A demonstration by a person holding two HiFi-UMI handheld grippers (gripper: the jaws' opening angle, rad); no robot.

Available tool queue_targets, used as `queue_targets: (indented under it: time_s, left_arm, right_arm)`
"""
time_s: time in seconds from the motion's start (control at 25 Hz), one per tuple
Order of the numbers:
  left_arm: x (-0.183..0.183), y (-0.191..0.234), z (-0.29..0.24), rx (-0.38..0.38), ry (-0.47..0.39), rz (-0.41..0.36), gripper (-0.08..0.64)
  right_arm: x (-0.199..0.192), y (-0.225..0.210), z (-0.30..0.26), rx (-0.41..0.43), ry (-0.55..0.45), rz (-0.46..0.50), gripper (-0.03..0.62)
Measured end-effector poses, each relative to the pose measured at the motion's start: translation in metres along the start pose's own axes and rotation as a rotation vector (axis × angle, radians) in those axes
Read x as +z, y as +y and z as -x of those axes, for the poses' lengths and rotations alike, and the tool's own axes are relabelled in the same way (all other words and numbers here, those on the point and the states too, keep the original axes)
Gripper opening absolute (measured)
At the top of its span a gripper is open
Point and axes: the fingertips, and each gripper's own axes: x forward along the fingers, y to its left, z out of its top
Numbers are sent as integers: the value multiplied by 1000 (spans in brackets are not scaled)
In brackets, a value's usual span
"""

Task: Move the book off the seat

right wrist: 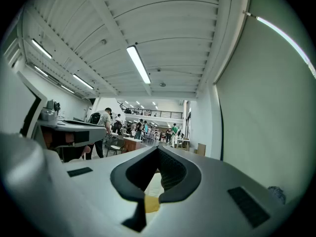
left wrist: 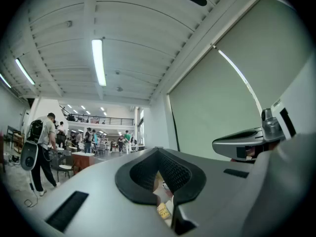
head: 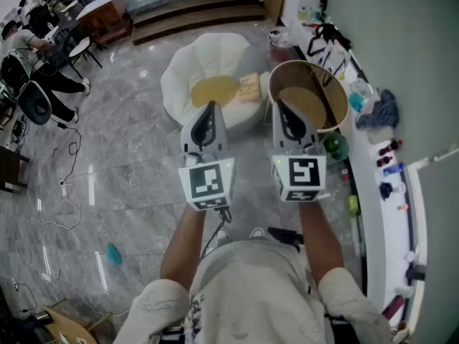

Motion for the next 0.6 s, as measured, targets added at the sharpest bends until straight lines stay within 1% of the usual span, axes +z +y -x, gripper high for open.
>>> queue_targets:
  time_s: [0.2, 0.32, 0.52, 0.6]
  left_arm:
    - [1, -13, -5, -3, -2, -1, 0]
    - [-1, -22, -8, -5, 12, 1, 0]
    - [-5, -42, -12, -2, 25, -8, 0]
    - [-5, -50, -15, 1, 13, -23, 2]
  right_arm:
    - [-3, -12, 1, 0, -1, -5, 2]
    - [-5, -21, 2, 1, -1, -5, 2]
    - [-14, -36, 5, 13, 9, -18, 2]
    - [-19, -42, 5, 20, 13, -24, 2]
